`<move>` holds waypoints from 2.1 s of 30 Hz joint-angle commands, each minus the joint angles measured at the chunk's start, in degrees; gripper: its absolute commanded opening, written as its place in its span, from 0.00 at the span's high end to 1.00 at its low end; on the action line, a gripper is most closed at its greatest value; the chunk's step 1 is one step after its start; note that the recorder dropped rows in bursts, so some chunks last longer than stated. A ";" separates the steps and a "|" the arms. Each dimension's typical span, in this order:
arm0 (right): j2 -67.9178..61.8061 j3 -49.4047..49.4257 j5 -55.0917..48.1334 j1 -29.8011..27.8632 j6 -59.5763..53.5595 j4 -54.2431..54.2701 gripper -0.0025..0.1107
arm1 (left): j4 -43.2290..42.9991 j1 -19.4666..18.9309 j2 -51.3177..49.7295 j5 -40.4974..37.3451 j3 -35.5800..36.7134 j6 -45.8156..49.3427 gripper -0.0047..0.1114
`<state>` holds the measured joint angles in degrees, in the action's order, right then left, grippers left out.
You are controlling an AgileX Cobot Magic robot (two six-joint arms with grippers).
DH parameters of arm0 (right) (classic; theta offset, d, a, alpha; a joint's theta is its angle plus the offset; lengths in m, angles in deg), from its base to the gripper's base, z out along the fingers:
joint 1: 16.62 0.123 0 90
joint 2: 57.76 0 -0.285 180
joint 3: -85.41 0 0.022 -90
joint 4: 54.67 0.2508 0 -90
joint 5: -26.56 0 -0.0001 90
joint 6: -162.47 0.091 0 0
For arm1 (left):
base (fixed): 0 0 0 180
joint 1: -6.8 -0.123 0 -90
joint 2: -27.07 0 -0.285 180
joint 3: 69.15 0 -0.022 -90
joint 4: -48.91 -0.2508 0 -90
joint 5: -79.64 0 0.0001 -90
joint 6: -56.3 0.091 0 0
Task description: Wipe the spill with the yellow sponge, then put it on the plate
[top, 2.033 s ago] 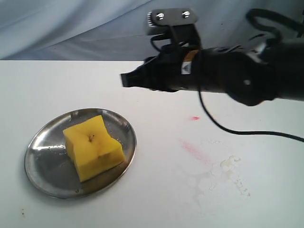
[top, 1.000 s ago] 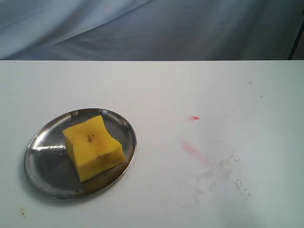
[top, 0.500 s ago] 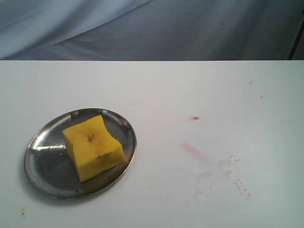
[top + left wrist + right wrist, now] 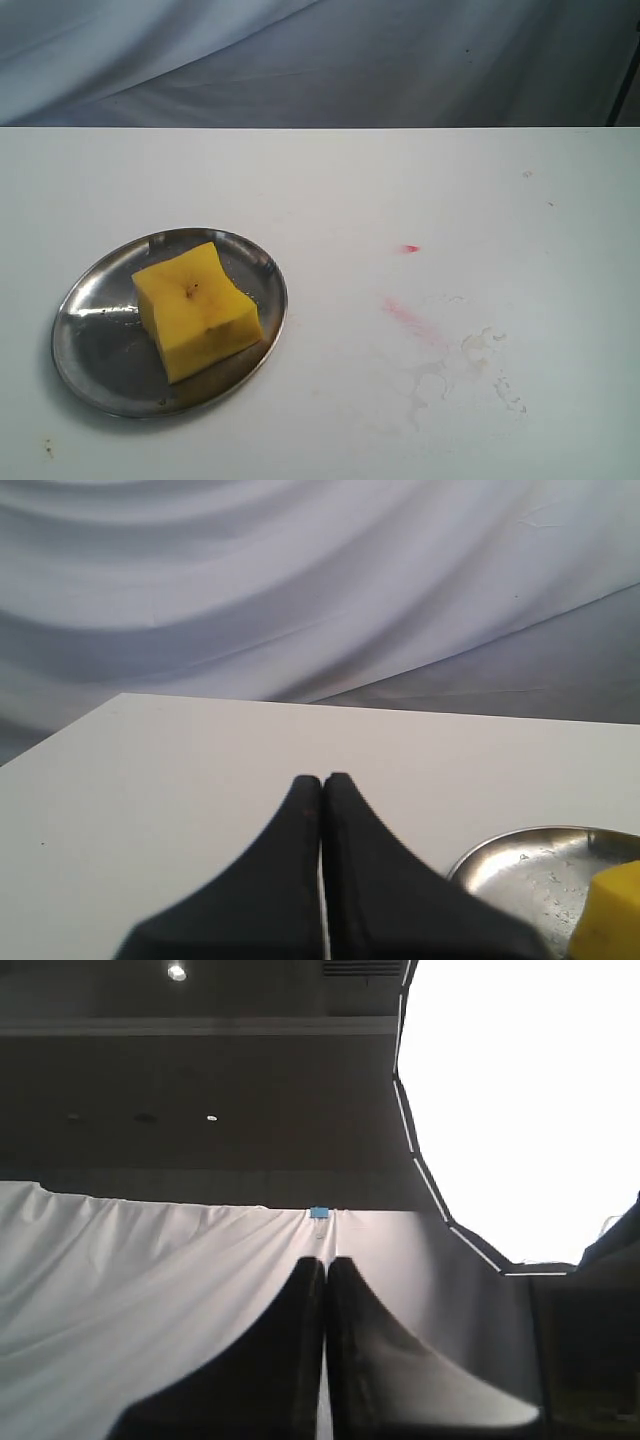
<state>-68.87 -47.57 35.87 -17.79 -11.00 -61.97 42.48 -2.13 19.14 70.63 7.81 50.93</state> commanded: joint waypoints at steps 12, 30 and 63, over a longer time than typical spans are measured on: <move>3.32 0.34 -20.07 0.07 -5.27 -0.90 0.98 | -0.14 -0.20 0.14 0.17 0.26 -0.14 0.96; 3.32 25.89 -16.52 2.44 -5.05 8.35 0.98 | -0.14 -0.20 0.14 0.17 0.26 -0.14 0.96; 3.32 30.20 -16.42 4.05 -21.39 10.09 0.98 | -0.14 -0.20 0.14 0.17 0.26 -0.14 0.96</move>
<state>-65.81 -17.60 19.57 -13.95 -31.92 -52.18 42.48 -2.13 19.14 70.63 7.81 50.93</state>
